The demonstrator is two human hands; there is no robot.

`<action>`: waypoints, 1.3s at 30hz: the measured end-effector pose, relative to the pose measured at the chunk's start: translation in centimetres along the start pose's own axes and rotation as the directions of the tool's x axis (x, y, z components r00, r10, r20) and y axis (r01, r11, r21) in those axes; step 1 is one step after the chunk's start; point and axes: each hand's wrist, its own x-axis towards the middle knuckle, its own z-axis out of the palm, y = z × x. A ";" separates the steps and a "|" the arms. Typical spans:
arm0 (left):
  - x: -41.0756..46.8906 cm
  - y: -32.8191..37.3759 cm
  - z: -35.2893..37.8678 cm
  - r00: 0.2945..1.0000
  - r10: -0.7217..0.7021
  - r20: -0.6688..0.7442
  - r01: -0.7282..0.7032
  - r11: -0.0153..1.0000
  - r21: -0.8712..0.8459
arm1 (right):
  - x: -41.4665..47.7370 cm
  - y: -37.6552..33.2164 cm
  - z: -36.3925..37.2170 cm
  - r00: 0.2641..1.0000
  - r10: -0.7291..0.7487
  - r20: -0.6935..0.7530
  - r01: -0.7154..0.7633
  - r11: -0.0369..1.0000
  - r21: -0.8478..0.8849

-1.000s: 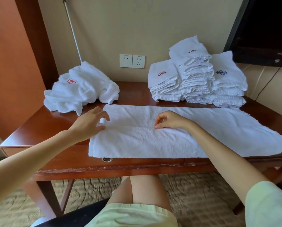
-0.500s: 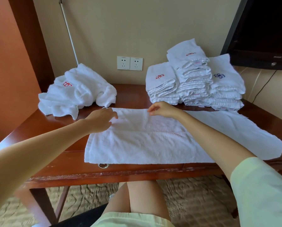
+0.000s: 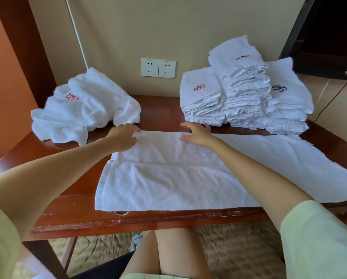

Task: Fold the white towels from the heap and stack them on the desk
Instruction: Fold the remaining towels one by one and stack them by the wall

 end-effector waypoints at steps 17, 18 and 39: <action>1.8 13.0 4.3 0.970 0.157 0.186 -0.173 0.982 0.076 | -10.5 14.9 -5.1 0.914 0.401 0.061 -0.386 0.906 -0.174; 2.0 12.7 4.4 0.971 0.156 0.179 -0.172 0.982 0.079 | -10.1 14.9 -4.9 0.917 0.396 0.056 -0.380 0.906 -0.187; 0.1 -1.5 -0.8 0.996 -0.085 0.028 0.081 0.989 0.122 | 1.0 -2.6 3.1 0.999 -0.040 0.007 0.040 0.999 -0.005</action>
